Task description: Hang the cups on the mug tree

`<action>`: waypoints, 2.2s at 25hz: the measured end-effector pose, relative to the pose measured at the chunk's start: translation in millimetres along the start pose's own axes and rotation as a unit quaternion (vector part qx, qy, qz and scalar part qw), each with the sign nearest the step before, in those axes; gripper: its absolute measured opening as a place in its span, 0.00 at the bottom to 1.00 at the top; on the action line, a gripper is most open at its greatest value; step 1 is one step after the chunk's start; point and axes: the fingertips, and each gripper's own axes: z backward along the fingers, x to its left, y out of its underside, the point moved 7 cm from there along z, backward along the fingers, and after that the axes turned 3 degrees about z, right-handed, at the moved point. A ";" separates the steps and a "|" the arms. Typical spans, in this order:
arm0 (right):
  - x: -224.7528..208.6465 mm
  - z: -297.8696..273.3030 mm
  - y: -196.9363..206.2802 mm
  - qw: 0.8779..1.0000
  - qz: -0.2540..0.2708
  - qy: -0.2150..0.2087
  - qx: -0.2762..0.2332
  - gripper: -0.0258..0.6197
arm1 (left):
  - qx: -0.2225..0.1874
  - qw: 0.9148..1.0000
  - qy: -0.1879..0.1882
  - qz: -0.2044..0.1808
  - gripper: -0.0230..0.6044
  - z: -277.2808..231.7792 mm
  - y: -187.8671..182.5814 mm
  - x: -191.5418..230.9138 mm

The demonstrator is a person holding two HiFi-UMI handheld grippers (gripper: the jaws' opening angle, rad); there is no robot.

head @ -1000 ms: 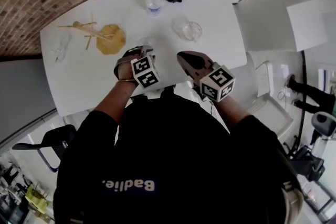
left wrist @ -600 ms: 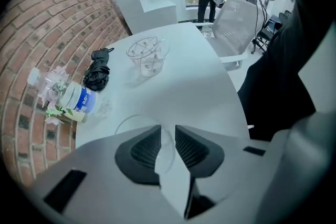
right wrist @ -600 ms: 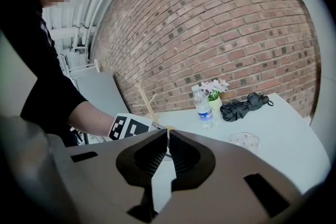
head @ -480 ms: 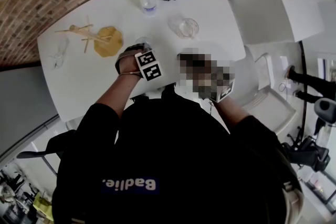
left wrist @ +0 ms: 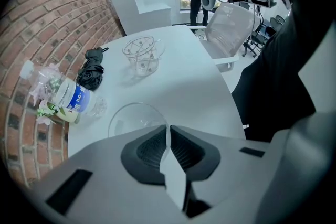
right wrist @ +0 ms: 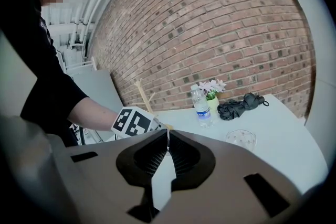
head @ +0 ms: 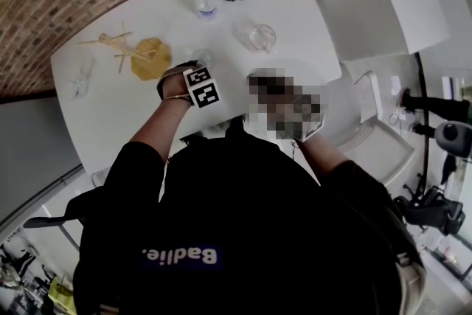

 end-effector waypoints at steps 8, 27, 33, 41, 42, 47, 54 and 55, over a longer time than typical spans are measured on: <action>9.3 -4.0 -4.5 1.000 0.017 0.004 0.013 0.09 | -0.057 0.997 -0.009 0.049 0.08 22.8 16.8 10.2; 27.0 -53.4 -17.5 0.999 0.021 -0.015 0.041 0.09 | -0.359 0.899 0.040 0.246 0.07 144.9 56.8 17.6; 36.8 -70.2 -19.5 0.998 0.012 -0.041 0.050 0.29 | -0.421 0.867 0.080 0.254 0.07 173.4 79.2 9.4; 71.0 -93.5 -23.0 0.989 0.010 -0.133 0.060 0.49 | -0.540 0.799 0.155 0.216 0.07 202.9 108.4 -1.8; 74.7 -94.6 -22.7 0.988 0.008 -0.141 0.060 0.49 | -0.550 0.791 0.162 0.211 0.07 205.8 111.4 -3.1; 92.2 -95.0 -24.4 0.984 -0.022 -0.168 0.050 0.51 | -0.594 0.752 0.203 0.199 0.07 213.9 126.9 -8.5; 115.7 -89.8 -27.2 0.975 -0.071 -0.208 0.029 0.51 | -0.635 0.705 0.259 0.181 0.07 217.8 137.1 -17.4; 115.9 -88.8 -28.2 0.974 -0.081 -0.211 0.025 0.51 | -0.637 0.702 0.263 0.178 0.07 217.2 136.1 -18.8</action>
